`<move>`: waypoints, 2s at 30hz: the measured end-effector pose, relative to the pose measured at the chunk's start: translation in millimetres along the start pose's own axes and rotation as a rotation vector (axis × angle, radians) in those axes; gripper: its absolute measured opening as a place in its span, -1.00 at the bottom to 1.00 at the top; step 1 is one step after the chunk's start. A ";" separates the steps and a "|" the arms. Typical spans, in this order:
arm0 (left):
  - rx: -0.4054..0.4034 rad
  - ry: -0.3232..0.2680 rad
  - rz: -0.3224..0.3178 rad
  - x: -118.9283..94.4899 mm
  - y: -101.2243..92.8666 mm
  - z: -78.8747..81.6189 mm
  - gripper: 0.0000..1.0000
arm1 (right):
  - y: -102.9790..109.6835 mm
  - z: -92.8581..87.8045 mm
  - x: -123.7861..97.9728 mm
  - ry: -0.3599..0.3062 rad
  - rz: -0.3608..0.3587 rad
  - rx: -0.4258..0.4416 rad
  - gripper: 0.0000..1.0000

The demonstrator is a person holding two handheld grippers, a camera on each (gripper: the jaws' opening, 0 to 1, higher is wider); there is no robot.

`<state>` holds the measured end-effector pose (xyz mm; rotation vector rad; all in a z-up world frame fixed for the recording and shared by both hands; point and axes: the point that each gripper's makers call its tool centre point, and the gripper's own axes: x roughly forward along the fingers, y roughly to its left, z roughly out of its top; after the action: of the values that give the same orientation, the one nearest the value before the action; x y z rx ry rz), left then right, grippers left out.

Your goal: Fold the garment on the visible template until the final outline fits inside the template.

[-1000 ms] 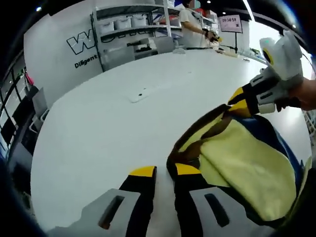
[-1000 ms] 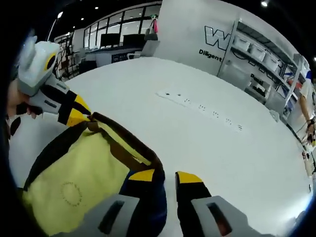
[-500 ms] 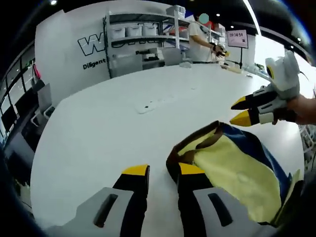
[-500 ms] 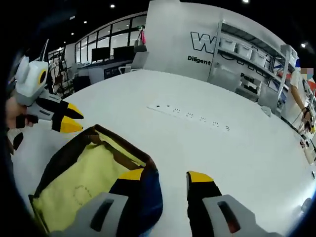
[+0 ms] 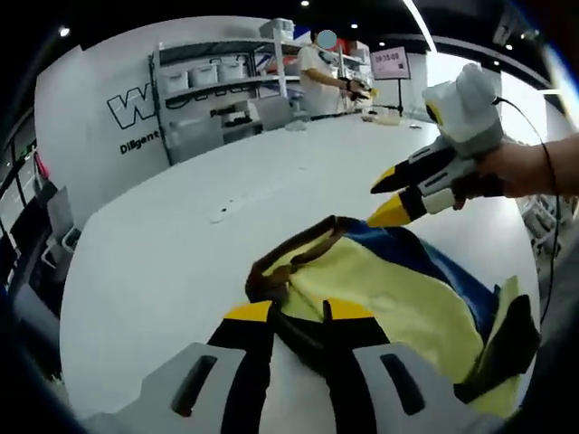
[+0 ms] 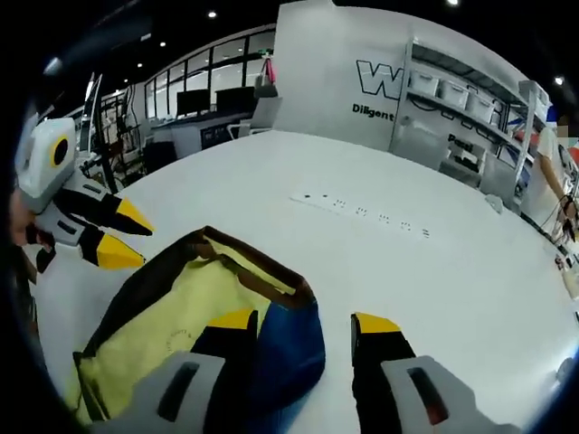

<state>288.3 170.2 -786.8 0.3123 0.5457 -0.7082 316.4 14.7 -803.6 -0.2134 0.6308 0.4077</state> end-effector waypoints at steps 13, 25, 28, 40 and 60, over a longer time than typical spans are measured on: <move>0.036 -0.041 -0.139 -23.1 -58.9 0.5 -0.69 | 13.5 -3.1 -20.9 -0.006 0.029 -0.004 -0.23; 0.225 -0.040 -0.380 -37.9 -130.1 -14.1 -0.66 | 23.3 -11.7 -40.3 -0.014 0.042 -0.009 -0.22; 0.274 0.019 -0.461 -45.7 -142.8 -28.5 -0.66 | 25.6 -14.4 -44.0 -0.013 0.046 -0.016 -0.21; 0.469 0.082 -0.597 -43.5 -179.5 -48.0 -0.55 | 34.4 -30.5 -60.8 -0.004 0.082 0.015 -0.07; 0.384 0.111 -0.652 -41.3 -192.3 -59.4 -1.00 | 47.7 -53.3 -88.5 0.009 0.122 0.043 -0.07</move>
<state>108.6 79.7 -828.8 0.5425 0.6202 -1.4409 203.0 13.9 -795.0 -0.1365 0.6628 0.5107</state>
